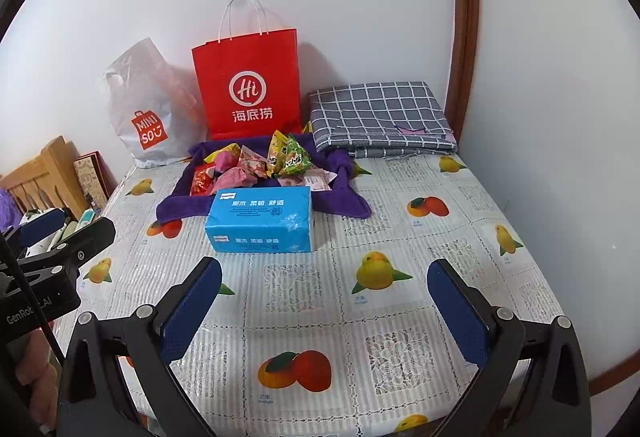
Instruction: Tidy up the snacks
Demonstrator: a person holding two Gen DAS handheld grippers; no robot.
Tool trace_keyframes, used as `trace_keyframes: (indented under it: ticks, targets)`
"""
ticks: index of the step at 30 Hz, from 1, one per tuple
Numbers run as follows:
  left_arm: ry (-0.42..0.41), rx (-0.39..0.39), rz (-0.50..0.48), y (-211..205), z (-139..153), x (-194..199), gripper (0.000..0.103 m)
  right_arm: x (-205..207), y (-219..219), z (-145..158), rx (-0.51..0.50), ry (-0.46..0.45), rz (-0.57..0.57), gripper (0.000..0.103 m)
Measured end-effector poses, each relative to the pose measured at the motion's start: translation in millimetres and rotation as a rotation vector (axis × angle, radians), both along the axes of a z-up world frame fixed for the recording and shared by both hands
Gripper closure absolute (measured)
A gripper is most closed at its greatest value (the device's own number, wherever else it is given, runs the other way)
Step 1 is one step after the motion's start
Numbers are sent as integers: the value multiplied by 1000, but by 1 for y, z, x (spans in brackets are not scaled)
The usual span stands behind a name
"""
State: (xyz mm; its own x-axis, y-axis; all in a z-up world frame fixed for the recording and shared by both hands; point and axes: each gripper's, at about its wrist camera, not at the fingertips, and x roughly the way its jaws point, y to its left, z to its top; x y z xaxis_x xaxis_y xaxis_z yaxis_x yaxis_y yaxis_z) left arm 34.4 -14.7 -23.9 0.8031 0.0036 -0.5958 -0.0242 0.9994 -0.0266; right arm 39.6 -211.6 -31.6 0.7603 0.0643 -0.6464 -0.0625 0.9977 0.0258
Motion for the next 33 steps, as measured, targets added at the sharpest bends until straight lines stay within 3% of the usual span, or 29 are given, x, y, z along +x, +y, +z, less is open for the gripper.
trace_keyframes:
  ticks: [33]
  targets:
    - [-14,5,9,1,3,-4,10,-1,-1,0,-1,-1,-4,2]
